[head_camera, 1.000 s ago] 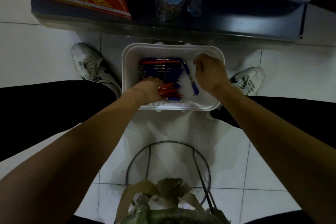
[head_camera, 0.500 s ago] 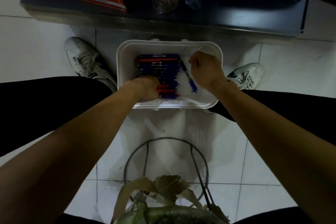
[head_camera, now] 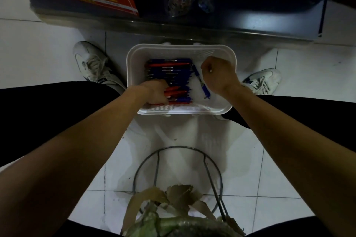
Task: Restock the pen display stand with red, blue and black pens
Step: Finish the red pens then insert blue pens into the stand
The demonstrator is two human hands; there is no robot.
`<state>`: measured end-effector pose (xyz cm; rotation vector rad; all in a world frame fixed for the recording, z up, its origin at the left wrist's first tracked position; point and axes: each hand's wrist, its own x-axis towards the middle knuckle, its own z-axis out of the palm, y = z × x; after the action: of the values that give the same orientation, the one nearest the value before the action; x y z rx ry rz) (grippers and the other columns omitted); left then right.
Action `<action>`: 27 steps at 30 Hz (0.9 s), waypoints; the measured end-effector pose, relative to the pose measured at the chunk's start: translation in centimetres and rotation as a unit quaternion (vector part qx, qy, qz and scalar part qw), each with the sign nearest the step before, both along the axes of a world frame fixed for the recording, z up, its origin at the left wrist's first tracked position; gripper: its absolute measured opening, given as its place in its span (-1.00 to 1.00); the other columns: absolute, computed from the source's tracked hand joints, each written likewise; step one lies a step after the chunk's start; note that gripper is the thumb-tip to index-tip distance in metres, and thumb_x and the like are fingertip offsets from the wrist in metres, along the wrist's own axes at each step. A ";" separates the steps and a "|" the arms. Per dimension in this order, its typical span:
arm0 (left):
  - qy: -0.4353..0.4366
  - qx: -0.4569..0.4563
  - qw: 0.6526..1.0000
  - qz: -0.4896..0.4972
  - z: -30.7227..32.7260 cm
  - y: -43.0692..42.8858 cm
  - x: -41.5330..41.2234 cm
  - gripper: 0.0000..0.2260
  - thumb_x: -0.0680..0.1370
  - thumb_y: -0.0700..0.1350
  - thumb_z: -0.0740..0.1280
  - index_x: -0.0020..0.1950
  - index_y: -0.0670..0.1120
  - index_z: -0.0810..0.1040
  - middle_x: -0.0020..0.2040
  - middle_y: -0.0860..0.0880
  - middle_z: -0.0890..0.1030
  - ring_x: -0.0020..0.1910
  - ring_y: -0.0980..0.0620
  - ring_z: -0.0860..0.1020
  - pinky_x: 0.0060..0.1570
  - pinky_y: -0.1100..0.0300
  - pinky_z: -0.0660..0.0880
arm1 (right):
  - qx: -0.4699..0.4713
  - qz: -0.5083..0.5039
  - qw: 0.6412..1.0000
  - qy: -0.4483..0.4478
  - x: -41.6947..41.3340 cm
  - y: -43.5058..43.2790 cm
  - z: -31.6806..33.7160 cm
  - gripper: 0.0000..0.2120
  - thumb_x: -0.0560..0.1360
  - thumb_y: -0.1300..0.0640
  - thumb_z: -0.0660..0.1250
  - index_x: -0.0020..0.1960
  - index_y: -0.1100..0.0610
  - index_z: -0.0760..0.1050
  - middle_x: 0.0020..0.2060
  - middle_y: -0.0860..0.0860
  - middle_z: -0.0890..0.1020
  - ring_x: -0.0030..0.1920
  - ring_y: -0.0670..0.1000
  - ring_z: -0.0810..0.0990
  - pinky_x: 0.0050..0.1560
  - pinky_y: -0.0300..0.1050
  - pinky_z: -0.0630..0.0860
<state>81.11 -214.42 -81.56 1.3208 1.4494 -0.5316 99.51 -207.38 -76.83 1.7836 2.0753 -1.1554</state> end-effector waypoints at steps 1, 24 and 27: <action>-0.005 -0.008 1.000 0.006 0.0 -0.1 0.0 -0.65 0.49 -0.03 0.38 0.25 -0.07 0.47 0.09 -0.06 0.55 0.00 -0.05 0.52 0.02 0.14 0.47 | -0.002 -0.001 1.000 0.001 0.0 0.0 0.0 -0.75 0.61 0.22 0.12 0.08 0.26 0.55 0.02 0.19 0.62 0.04 0.14 0.58 0.12 -0.02 0.50; -0.016 0.143 0.985 0.091 0.4 -0.7 0.0 -0.55 0.51 -0.09 0.40 0.37 -0.13 0.41 0.25 -0.19 0.52 0.19 -0.16 0.50 0.20 0.09 0.41 | -0.045 0.032 0.998 -0.015 0.1 0.1 0.2 -0.72 0.63 0.16 0.07 0.05 0.19 0.55 -0.04 0.13 0.62 -0.08 0.07 0.54 0.02 -0.08 0.48; -0.008 0.189 0.978 0.090 0.6 -0.6 -0.1 -0.60 0.54 -0.14 0.34 0.37 -0.12 0.41 0.23 -0.19 0.55 0.17 -0.17 0.53 0.22 0.02 0.45 | -0.085 0.050 0.995 -0.028 0.2 -0.1 0.3 -0.73 0.64 0.10 0.07 0.10 0.13 0.54 -0.04 0.09 0.60 -0.11 0.05 0.54 -0.03 -0.10 0.47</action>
<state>80.97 -215.04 -80.95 1.4597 1.6938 -0.1269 99.72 -207.45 -76.52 1.5977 1.9469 -1.2006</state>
